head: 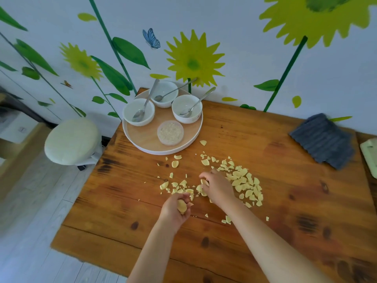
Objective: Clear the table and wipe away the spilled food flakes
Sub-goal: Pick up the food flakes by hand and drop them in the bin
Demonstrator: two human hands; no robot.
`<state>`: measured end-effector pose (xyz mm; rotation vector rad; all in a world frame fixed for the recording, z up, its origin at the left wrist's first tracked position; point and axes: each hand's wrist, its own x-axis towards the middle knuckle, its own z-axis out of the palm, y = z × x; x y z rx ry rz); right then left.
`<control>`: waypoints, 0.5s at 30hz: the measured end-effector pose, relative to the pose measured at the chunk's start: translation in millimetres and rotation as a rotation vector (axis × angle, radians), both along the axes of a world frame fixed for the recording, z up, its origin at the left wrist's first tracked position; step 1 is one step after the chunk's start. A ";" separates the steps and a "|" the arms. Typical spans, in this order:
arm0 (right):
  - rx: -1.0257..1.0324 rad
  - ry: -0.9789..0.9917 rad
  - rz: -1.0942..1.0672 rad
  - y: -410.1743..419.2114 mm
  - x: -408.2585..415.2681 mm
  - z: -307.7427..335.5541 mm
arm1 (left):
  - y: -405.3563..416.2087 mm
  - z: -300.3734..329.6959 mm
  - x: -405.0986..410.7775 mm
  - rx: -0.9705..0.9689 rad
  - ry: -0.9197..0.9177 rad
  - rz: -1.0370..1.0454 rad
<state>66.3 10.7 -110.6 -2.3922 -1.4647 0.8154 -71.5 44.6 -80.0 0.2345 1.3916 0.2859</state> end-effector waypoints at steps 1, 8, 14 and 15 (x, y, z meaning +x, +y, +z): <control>0.002 -0.009 -0.005 1.7 -2.4 -1.8 | 1.8 -0.3 -2.5 0.000 0.001 0.010; 0.053 0.082 -0.156 -8.6 1.5 -7.5 | 7.1 -2.5 -10.8 -0.003 -0.030 0.024; 0.214 0.612 -0.162 -6.5 -12.1 38.2 | 2.5 -4.9 5.4 -0.007 -0.129 0.015; 0.186 0.620 -0.101 -6.1 -14.0 42.8 | 1.6 -3.4 8.6 -0.025 -0.166 0.040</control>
